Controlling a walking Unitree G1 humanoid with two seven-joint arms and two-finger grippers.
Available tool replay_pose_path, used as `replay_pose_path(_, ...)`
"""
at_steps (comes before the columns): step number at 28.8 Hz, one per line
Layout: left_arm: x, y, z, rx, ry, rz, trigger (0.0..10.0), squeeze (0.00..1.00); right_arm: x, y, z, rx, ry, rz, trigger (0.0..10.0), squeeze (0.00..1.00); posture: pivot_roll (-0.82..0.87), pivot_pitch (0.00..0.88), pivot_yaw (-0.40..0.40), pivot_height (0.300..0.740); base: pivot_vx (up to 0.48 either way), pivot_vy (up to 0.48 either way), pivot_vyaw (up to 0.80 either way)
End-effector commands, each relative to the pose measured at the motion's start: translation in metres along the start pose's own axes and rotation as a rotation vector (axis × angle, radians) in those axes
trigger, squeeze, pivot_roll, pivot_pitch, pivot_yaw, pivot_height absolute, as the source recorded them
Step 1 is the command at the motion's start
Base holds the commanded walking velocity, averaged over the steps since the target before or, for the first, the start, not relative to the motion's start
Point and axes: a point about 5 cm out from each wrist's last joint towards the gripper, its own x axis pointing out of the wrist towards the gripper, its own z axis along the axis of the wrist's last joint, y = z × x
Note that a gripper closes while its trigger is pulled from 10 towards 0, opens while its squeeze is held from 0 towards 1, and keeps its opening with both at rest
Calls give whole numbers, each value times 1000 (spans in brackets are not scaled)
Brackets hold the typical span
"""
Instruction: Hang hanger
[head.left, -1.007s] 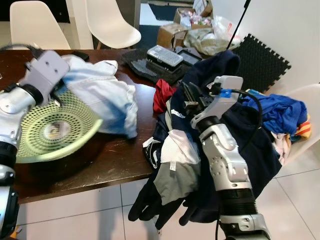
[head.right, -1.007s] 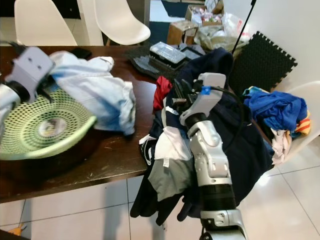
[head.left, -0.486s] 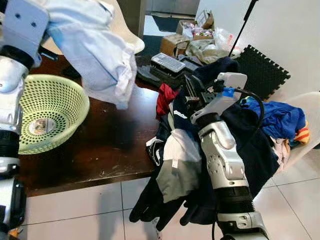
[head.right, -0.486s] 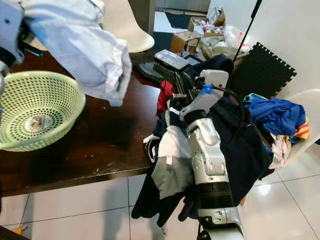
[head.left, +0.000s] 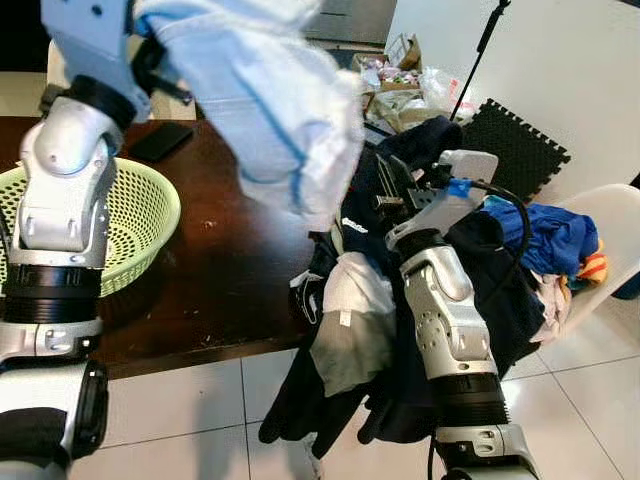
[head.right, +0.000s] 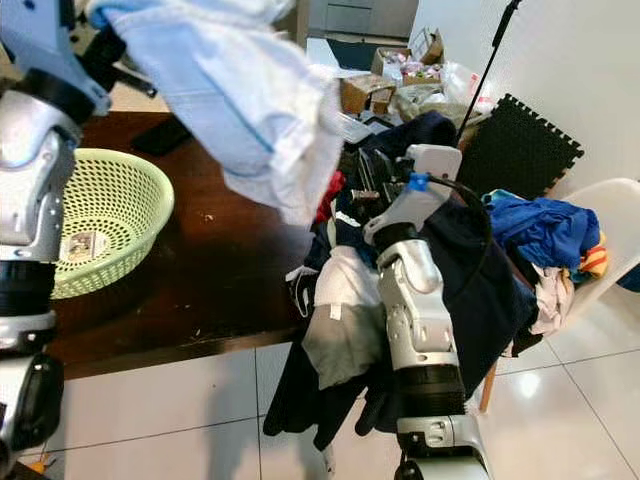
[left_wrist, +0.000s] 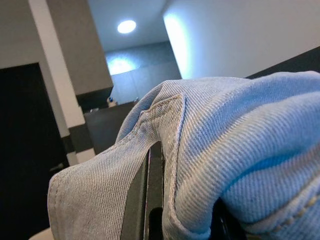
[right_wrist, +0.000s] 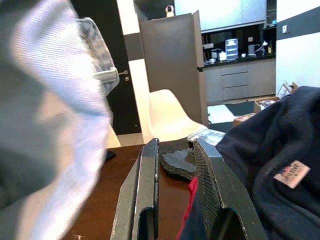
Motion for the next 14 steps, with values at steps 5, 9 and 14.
replay_pose_path(5, 8, -4, 25, 43, -102, -13, 0, 0, 1, 3, -1, 20, -7, 8, 10000, 0, 104, 28, -104, 740, 0, 0, -640)
replay_pose_path(9, 9, -4, 29, 53, -113, -20, 0, 0, 2, 4, -1, 21, -9, 8, 10000, 0, 104, 30, -103, 740, 0, 0, -800)
replay_pose_path(14, 8, -10, 32, 23, -101, -39, 0, 0, 3, 1, 3, 8, -12, -8, 10000, 0, 98, 31, -99, 740, 0, 0, -800)
